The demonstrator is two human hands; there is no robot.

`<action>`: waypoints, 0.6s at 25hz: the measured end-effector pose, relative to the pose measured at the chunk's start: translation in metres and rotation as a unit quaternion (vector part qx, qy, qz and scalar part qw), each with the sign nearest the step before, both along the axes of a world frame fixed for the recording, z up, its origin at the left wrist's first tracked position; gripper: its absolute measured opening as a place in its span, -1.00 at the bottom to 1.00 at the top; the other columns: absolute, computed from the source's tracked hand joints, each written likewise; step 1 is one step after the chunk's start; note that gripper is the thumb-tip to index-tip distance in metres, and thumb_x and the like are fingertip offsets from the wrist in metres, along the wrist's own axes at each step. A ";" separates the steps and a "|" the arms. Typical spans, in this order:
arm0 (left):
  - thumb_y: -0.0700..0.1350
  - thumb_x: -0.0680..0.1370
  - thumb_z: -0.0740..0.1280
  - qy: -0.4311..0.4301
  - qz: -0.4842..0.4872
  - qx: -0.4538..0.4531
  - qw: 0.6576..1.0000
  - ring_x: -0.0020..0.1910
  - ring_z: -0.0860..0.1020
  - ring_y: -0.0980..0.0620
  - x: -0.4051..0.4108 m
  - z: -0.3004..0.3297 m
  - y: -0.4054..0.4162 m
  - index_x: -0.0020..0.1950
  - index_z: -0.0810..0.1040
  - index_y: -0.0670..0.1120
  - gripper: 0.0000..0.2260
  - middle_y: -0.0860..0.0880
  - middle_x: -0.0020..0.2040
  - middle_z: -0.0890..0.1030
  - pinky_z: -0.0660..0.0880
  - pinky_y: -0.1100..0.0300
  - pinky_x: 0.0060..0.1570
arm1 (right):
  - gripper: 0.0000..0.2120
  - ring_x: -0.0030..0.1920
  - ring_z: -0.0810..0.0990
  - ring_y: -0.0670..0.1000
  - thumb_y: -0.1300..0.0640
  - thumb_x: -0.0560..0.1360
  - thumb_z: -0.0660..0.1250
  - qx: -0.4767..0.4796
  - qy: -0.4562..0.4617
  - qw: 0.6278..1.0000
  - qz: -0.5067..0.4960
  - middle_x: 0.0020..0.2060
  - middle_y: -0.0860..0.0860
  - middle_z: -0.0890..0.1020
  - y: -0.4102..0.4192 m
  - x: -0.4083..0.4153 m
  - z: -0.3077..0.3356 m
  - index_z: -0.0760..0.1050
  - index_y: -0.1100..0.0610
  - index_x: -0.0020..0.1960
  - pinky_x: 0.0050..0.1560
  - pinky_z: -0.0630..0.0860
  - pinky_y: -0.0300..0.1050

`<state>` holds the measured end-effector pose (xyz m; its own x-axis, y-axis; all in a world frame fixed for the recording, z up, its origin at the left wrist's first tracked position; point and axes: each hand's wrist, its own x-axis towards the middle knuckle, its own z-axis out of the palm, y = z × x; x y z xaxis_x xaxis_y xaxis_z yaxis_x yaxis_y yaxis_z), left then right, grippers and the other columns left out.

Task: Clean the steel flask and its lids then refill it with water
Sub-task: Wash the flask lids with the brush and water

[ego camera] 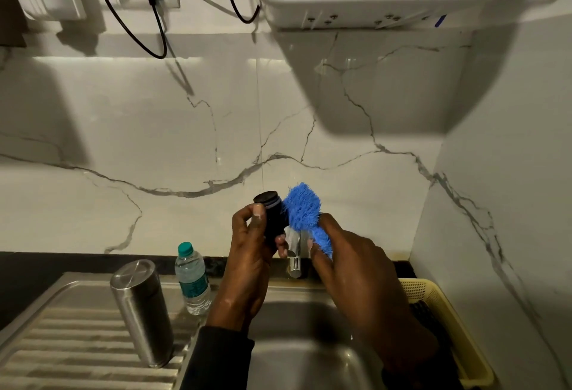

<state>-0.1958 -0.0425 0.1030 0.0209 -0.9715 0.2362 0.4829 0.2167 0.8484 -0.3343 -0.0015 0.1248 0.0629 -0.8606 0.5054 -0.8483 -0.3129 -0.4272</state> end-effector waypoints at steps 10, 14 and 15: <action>0.11 0.58 0.26 -0.085 -0.049 -0.037 0.995 -0.14 0.65 0.03 -0.008 -0.009 0.002 0.39 0.44 0.02 -0.60 -0.04 0.16 0.65 0.60 0.16 -0.15 | -0.61 -0.17 0.46 -0.12 -0.07 0.62 0.14 0.036 -0.039 0.998 -0.023 -0.10 -0.12 0.54 -0.008 -0.005 -0.002 0.20 -0.07 0.42 -0.17 0.39 -0.24; 0.04 0.43 0.54 -0.184 0.001 -0.080 0.980 0.21 0.62 0.05 0.005 -0.012 -0.002 0.32 0.54 0.08 -0.53 0.06 0.21 0.66 0.60 0.14 0.04 | -0.68 -0.20 0.56 -0.10 -0.12 0.59 0.16 0.038 -0.058 0.997 -0.028 -0.18 -0.12 0.57 -0.006 -0.007 -0.010 0.27 -0.11 0.32 -0.21 0.47 -0.18; 0.02 0.44 0.53 -0.176 0.013 -0.080 0.981 0.21 0.61 0.06 0.006 -0.013 -0.002 0.31 0.55 0.05 -0.55 0.06 0.20 0.66 0.59 0.15 0.07 | -0.71 -0.25 0.56 -0.12 -0.12 0.59 0.17 0.046 -0.093 0.994 -0.022 -0.22 -0.13 0.57 -0.007 -0.007 -0.011 0.29 -0.11 0.29 -0.27 0.45 -0.24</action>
<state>-0.1899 -0.0446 0.0903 -0.0657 -0.9217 0.3824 0.1588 0.3687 0.9159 -0.3416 -0.0083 0.1133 -0.0635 -0.9039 0.4231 -0.7635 -0.2290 -0.6039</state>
